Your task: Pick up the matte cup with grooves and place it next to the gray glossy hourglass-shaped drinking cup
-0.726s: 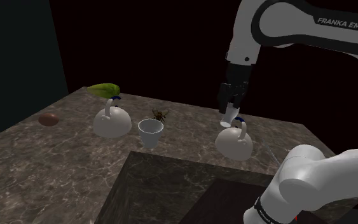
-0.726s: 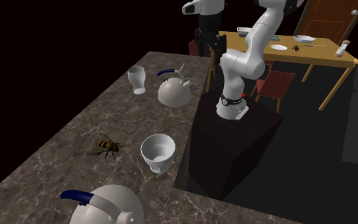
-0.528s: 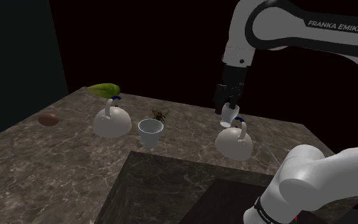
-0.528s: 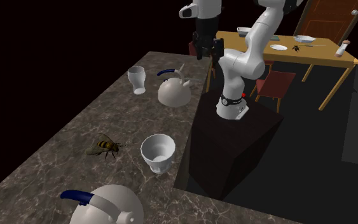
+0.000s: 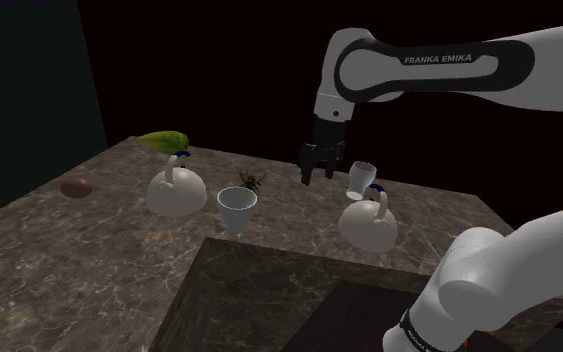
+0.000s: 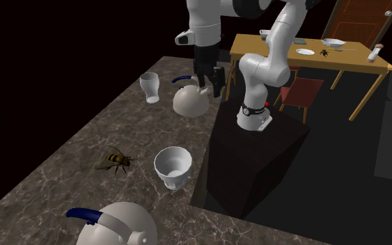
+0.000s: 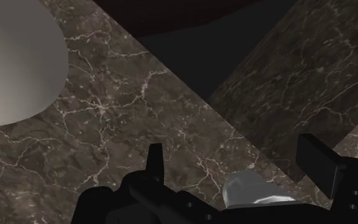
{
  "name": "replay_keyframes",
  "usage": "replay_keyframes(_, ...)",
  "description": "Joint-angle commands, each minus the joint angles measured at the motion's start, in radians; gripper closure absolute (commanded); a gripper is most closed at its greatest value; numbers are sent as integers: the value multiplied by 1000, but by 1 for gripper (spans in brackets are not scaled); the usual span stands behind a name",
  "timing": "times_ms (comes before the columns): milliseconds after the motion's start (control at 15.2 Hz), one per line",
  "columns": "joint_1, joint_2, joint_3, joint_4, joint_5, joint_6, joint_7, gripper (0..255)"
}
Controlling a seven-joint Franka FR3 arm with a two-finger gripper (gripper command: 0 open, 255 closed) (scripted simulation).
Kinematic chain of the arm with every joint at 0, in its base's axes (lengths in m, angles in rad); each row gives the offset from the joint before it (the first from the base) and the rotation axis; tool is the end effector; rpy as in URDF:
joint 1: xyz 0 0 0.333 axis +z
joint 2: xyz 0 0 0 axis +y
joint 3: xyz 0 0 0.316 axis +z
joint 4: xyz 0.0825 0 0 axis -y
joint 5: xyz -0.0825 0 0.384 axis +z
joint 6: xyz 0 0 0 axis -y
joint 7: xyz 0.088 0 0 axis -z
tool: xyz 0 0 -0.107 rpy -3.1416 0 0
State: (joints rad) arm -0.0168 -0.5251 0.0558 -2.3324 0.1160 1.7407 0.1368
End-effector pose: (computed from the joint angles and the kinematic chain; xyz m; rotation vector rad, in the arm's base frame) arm 0.3859 0.0280 0.5254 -3.0533 0.1983 0.1130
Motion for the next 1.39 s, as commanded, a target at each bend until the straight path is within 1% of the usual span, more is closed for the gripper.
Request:
replay_keyframes(0,-2,61,-2,7,8,65,-5,0)
replay_keyframes(264,-1,198,-2,50,27,177,-10,0)
replay_keyframes(528,1,339,-2,115,46,273,-18,0)
replay_keyframes(792,2,484,-2,202,67,349,-26,0)
replay_keyframes(1056,3,631,-2,310,87,406,-34,0)
replay_keyframes(1320,7,656,3,286,91,455,-36,0)
